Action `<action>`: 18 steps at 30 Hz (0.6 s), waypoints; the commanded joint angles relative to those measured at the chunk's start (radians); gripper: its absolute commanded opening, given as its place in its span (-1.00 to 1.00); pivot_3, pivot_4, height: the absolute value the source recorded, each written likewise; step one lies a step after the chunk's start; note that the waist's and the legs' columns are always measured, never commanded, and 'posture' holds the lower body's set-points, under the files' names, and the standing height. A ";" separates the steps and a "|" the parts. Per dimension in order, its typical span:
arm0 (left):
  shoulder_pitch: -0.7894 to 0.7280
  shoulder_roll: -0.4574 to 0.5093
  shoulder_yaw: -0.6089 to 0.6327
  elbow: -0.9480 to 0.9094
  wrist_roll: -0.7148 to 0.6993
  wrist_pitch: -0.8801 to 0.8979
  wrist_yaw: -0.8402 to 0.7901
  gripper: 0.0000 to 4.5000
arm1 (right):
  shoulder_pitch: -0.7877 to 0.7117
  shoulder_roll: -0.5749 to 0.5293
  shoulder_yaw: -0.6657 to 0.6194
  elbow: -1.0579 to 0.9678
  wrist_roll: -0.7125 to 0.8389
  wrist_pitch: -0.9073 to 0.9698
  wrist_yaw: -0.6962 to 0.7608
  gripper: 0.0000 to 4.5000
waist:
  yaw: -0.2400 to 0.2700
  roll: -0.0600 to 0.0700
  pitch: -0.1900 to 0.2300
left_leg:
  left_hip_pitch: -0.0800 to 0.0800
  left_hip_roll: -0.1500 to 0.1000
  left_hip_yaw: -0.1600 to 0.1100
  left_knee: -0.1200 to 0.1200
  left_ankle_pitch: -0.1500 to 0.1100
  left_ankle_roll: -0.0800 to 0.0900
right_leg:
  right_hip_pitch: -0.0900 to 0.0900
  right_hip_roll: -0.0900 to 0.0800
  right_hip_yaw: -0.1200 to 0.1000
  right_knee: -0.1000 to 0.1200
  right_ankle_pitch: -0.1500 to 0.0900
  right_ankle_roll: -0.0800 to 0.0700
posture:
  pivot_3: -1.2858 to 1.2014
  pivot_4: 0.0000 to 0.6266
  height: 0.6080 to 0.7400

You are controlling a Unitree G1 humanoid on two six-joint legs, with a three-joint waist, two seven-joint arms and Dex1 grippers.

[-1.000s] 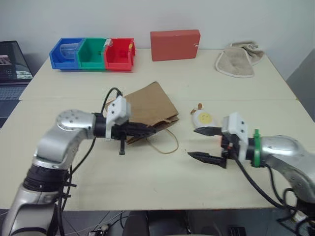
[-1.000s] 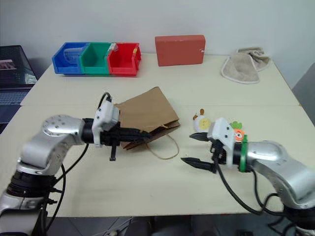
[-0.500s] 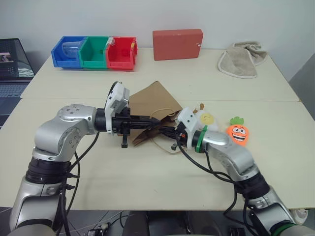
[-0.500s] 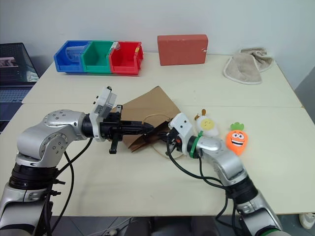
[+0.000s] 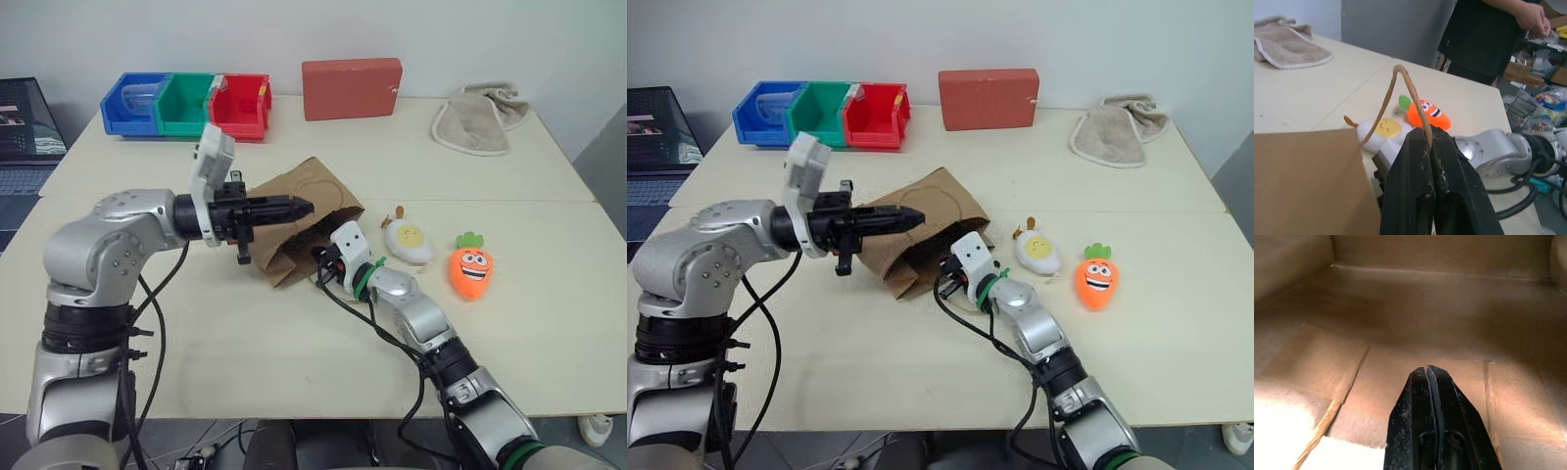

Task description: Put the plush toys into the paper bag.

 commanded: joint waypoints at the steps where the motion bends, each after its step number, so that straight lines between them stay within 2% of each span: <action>1: -0.065 0.028 0.047 0.017 0.002 -0.030 0.007 -1.00 | -0.004 0.019 -0.012 0.016 -0.019 0.007 -0.014 -0.99 | -0.001 0.000 0.000 | 0.000 0.000 0.000 0.000 0.000 0.000 | 0.000 0.000 0.000 0.001 0.000 0.000 | 0.03 -0.52 1.00; 9: -0.227 0.080 0.043 0.089 0.099 -0.173 -0.018 -1.00 | -0.006 0.038 -0.042 0.031 -0.031 0.028 -0.026 -0.99 | -0.006 0.000 0.000 | 0.001 0.000 0.000 0.000 0.000 0.000 | 0.000 0.000 0.000 0.003 0.000 0.000 | 0.03 -0.52 1.00; 18: -0.201 0.084 -0.031 0.075 0.216 -0.330 -0.072 -1.00 | -0.008 0.042 -0.047 0.022 -0.040 0.038 -0.017 -0.99 | -0.013 0.000 0.000 | 0.001 0.000 0.000 0.000 0.000 0.000 | 0.000 0.000 0.001 0.003 0.000 0.000 | 0.03 -0.52 1.00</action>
